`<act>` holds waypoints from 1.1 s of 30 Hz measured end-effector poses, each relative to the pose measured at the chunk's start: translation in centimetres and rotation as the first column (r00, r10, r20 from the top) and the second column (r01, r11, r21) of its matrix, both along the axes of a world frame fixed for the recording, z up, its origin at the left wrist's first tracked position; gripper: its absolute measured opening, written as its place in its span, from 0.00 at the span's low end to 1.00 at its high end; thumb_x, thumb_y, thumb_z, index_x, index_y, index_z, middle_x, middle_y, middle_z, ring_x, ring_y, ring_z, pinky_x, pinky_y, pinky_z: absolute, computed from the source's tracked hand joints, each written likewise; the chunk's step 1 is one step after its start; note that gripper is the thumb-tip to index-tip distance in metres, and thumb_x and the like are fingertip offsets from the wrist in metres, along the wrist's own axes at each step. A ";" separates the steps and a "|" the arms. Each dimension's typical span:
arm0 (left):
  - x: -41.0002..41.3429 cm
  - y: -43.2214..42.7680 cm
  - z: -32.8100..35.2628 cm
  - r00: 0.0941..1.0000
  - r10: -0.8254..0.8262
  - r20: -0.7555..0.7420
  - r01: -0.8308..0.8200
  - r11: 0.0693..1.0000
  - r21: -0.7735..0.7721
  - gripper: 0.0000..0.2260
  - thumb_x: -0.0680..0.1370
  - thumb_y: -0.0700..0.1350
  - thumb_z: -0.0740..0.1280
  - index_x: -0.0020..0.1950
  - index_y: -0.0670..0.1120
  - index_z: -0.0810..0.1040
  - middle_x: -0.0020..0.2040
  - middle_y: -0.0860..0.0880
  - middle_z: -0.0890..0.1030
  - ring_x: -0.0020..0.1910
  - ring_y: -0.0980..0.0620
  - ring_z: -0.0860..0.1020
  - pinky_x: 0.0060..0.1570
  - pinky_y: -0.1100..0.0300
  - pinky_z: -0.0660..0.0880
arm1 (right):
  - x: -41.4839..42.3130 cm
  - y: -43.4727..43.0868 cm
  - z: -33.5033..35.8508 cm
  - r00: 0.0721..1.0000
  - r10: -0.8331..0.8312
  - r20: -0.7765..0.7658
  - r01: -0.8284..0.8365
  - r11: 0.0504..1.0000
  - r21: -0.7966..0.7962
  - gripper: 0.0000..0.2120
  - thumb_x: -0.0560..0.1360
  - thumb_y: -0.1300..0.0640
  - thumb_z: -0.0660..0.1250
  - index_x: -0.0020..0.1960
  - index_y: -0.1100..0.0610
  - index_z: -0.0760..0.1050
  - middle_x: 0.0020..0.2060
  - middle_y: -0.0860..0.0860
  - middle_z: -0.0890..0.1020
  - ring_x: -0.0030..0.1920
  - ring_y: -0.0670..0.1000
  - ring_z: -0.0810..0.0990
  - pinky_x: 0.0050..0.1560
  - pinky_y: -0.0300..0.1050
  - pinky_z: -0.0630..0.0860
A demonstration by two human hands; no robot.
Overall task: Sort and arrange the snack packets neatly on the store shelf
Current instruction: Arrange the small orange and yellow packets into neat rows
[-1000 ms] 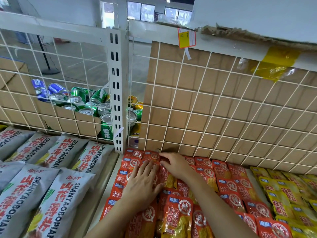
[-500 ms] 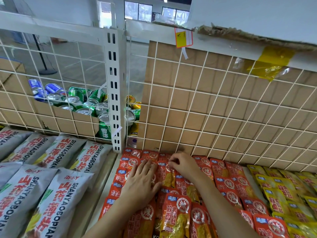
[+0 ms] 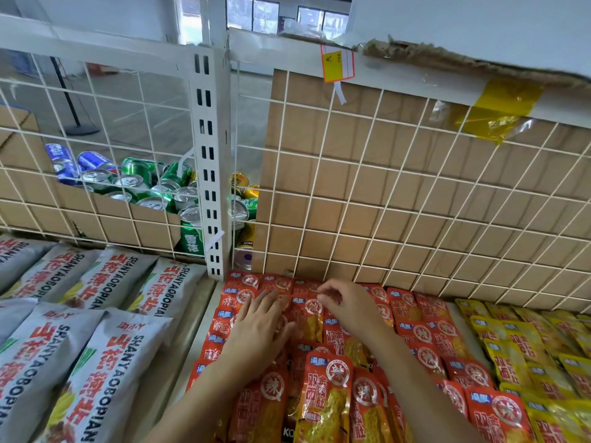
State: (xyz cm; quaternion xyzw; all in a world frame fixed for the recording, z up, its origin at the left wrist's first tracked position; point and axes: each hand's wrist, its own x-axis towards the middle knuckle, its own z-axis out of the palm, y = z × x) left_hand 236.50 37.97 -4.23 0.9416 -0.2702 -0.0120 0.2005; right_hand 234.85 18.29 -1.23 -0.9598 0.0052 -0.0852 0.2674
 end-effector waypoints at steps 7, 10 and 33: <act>-0.6 0.6 0.4 0.988 -0.092 0.125 0.116 0.973 -0.197 0.25 0.75 0.60 0.48 0.63 0.51 0.75 0.65 0.53 0.73 0.66 0.53 0.68 0.66 0.58 0.62 | -6.0 0.5 2.8 0.975 0.052 -0.216 -0.065 0.996 -0.053 0.13 0.72 0.41 0.66 0.47 0.50 0.78 0.44 0.42 0.78 0.44 0.41 0.75 0.47 0.39 0.73; -1.4 0.4 0.7 0.984 -0.120 0.135 0.145 0.971 -0.192 0.26 0.75 0.60 0.47 0.62 0.52 0.76 0.63 0.55 0.75 0.64 0.55 0.69 0.61 0.62 0.61 | -7.6 0.8 2.7 0.939 0.056 -0.340 -0.096 0.990 -0.100 0.15 0.69 0.37 0.67 0.48 0.46 0.76 0.45 0.41 0.74 0.47 0.42 0.72 0.51 0.39 0.71; -3.6 1.2 0.1 0.984 -0.126 0.125 0.150 0.968 -0.202 0.14 0.78 0.46 0.63 0.64 0.50 0.75 0.65 0.54 0.73 0.65 0.53 0.69 0.66 0.56 0.63 | -11.4 -3.5 2.0 0.960 -0.213 -0.181 0.197 0.975 -0.098 0.02 0.76 0.52 0.65 0.47 0.46 0.74 0.45 0.43 0.76 0.46 0.42 0.76 0.45 0.35 0.69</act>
